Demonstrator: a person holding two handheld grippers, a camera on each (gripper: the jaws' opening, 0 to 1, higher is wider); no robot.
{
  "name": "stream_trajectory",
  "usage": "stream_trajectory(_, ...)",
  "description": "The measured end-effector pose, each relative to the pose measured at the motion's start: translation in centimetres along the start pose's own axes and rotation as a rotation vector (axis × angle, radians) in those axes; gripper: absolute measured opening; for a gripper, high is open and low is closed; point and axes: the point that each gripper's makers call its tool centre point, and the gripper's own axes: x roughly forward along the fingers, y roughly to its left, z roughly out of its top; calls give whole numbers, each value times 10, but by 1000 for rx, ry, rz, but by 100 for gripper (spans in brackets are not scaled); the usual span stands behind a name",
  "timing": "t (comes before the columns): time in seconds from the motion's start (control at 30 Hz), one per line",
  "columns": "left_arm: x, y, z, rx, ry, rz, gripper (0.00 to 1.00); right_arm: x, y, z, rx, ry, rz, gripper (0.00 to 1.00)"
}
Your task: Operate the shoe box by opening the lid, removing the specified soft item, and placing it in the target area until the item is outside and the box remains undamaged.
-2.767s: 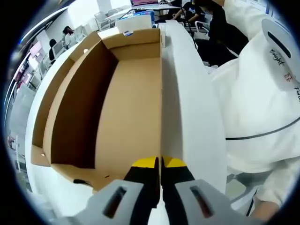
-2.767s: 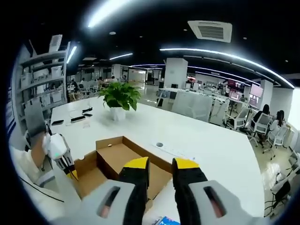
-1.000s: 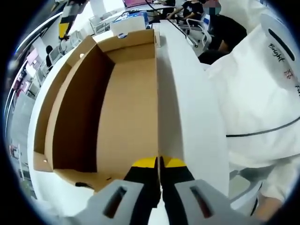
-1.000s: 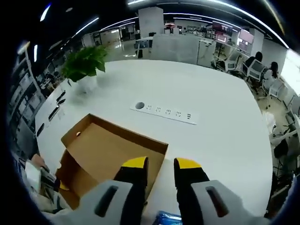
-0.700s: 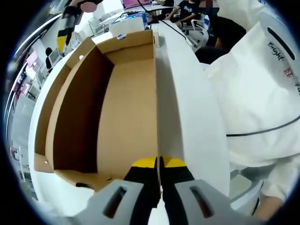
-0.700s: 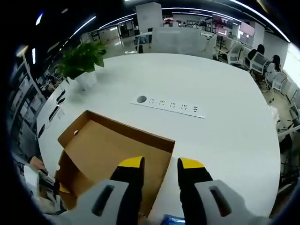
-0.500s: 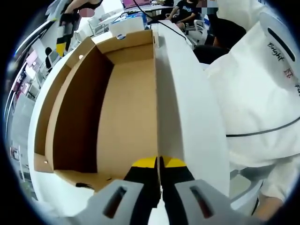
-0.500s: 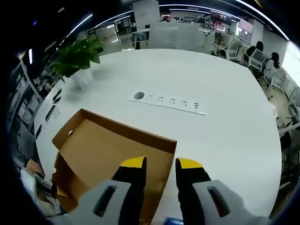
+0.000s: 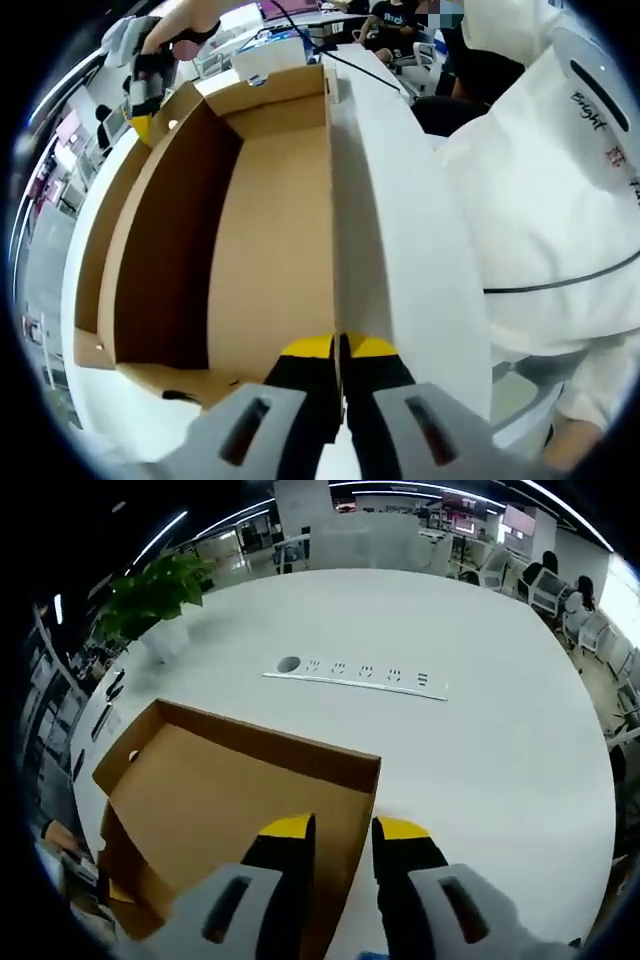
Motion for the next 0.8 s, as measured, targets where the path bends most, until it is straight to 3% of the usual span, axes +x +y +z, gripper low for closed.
stream_trajectory(0.1, 0, 0, 0, 2, 0, 2, 1, -2, 2, -3, -3, 0, 7, 16)
stream_trajectory(0.23, 0, 0, 0, 0, 1, 1, 1, 1, 1, -3, 6, -1, -2, 16)
stream_trajectory(0.5, 0, 0, -1, 5, -1, 4, 1, 13, -2, -22, 47, 28, -19, 15)
stream_trajectory(0.63, 0, 0, -1, 1, -2, 2, 1, 18, 1, -29, 4, 51, -42, 13)
stream_trajectory(0.8, 0, 0, -1, 6, -5, 2, 1, 19, -1, -22, -17, 52, -58, 10)
